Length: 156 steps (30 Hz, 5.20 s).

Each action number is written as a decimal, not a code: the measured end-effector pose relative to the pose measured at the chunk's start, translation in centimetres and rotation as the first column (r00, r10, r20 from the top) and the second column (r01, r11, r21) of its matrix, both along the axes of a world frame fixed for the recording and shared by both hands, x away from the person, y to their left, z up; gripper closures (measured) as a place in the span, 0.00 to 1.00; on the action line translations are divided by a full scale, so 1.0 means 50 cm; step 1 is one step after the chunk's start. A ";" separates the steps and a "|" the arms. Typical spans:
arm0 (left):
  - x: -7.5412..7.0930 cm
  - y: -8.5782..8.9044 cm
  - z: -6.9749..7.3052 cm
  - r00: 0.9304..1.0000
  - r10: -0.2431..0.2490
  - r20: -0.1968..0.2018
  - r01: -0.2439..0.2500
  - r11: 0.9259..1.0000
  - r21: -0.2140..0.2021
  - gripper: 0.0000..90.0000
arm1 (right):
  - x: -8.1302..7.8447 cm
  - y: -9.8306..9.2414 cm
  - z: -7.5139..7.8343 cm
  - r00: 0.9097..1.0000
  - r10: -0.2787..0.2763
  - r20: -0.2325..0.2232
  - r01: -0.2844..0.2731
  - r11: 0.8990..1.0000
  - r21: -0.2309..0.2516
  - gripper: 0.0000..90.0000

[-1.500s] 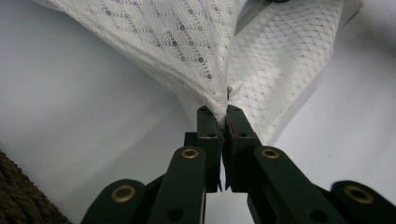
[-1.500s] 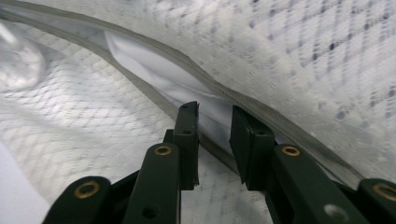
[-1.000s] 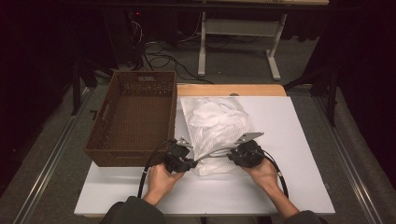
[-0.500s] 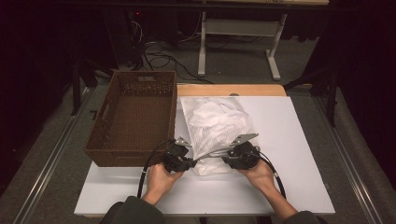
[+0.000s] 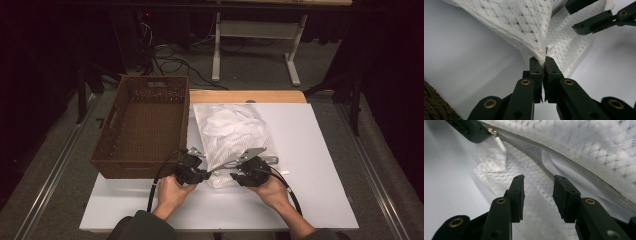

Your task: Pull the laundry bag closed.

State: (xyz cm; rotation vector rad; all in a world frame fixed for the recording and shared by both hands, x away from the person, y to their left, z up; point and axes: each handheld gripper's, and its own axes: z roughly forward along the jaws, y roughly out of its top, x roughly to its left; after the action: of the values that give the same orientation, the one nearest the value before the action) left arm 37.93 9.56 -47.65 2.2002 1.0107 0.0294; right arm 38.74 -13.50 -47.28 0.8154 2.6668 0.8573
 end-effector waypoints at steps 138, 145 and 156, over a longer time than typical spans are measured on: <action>-0.003 0.003 -0.004 0.999 0.016 0.030 -0.017 0.999 0.040 0.96 | 0.029 0.070 -0.027 0.994 0.063 -0.086 -0.057 0.996 0.065 0.97; -0.003 0.006 -0.003 0.999 0.021 0.037 -0.023 0.998 0.056 0.96 | 0.020 0.055 -0.022 0.995 0.065 -0.072 -0.062 0.997 0.048 0.97; -0.002 0.005 -0.007 0.999 0.027 0.046 -0.030 0.996 0.081 0.96 | 0.016 0.024 -0.026 0.996 0.046 -0.075 -0.042 0.998 0.044 0.97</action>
State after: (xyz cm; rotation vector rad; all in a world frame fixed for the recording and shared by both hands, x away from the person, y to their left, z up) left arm 37.83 9.81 -48.01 2.2483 1.0322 0.1349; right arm 39.53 -12.32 -48.59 0.8174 2.7508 0.9146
